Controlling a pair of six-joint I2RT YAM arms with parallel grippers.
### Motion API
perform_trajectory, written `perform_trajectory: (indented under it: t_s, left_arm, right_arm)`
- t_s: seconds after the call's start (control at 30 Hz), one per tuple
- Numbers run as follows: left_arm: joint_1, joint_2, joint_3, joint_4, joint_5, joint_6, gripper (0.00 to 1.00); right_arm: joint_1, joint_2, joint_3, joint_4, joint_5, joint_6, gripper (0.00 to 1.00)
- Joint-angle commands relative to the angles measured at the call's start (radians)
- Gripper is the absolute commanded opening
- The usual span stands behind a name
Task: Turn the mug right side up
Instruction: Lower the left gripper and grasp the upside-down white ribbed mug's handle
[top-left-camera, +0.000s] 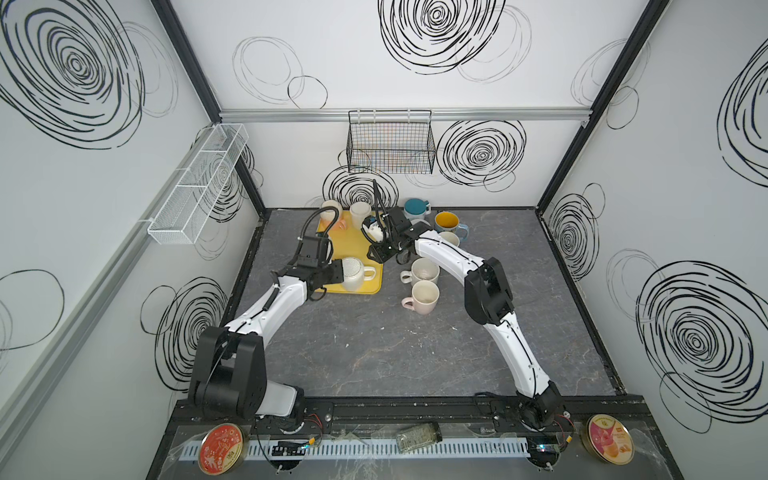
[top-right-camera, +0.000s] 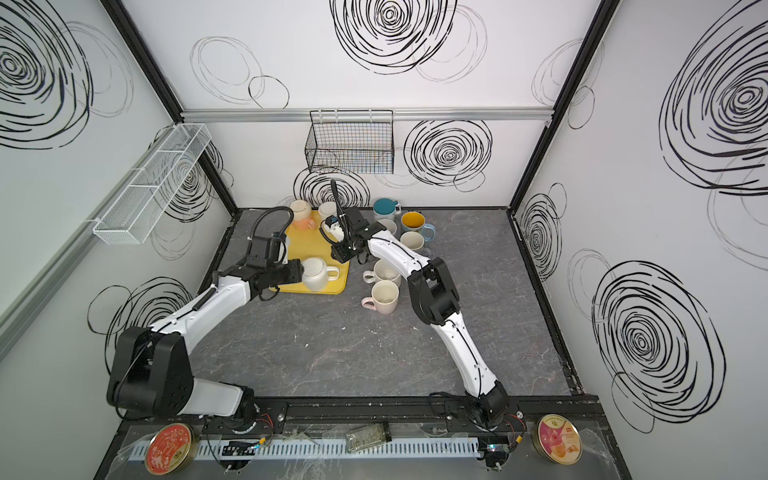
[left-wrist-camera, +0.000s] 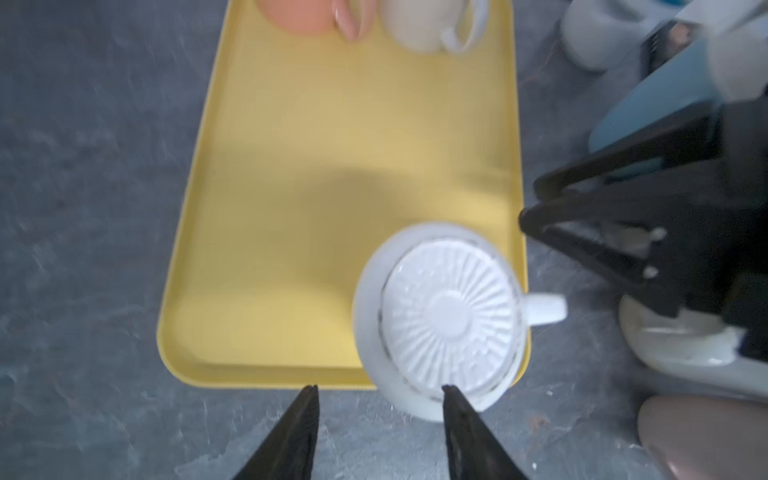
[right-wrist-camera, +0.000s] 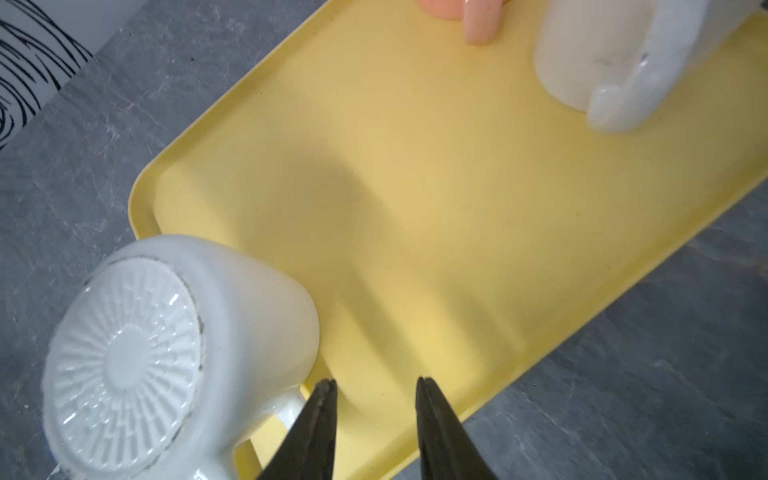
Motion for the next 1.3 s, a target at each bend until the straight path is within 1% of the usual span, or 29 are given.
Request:
perform_trajectory:
  t_s: [0.0, 0.07, 0.13, 0.3, 0.37, 0.43, 0.53, 0.6, 0.8, 0.97, 1.13, 1.27]
  left_arm:
    - [0.004, -0.039, -0.095, 0.119, 0.064, -0.120, 0.48]
    - [0.006, -0.036, -0.140, 0.199, 0.111, -0.183, 0.43]
    - [0.002, -0.009, -0.149, 0.257, 0.152, -0.220, 0.40]
    - [0.000, 0.096, -0.062, 0.288, 0.148, -0.225, 0.38]
    - [0.004, 0.134, -0.008, 0.275, 0.121, -0.216, 0.42]
    - [0.009, 0.160, 0.036, 0.259, 0.063, -0.204, 0.47]
    - [0.016, 0.185, 0.087, 0.232, 0.021, -0.198, 0.47]
    - [0.017, 0.188, 0.108, 0.212, 0.009, -0.198, 0.47]
    - [-0.019, 0.149, 0.125, 0.146, -0.050, -0.178, 0.48]
    - [-0.045, 0.185, 0.168, 0.083, -0.054, -0.117, 0.50]
    - [-0.043, 0.278, 0.289, -0.037, -0.069, 0.033, 0.51]
    - [-0.043, 0.345, 0.382, -0.103, -0.077, 0.105, 0.51]
  right_arm:
    - [0.026, -0.051, -0.043, -0.050, -0.032, 0.005, 0.36]
    - [0.040, -0.055, -0.057, -0.057, -0.049, 0.005, 0.35]
    - [0.056, -0.055, -0.057, -0.069, -0.061, 0.008, 0.34]
    - [0.087, -0.061, -0.064, -0.053, -0.067, 0.016, 0.33]
    - [0.095, -0.062, -0.066, -0.039, -0.065, 0.019, 0.33]
    - [0.102, -0.061, -0.067, -0.019, -0.070, 0.030, 0.33]
    - [0.107, -0.063, -0.076, 0.017, -0.098, 0.053, 0.37]
    - [0.111, -0.072, -0.098, 0.043, -0.110, 0.063, 0.37]
    - [0.107, -0.135, -0.185, 0.069, -0.048, 0.064, 0.37]
    - [0.098, -0.209, -0.244, 0.078, 0.014, 0.065, 0.37]
    - [0.091, -0.283, -0.315, 0.117, 0.024, 0.062, 0.37]
    - [0.084, -0.332, -0.373, 0.152, 0.024, 0.065, 0.36]
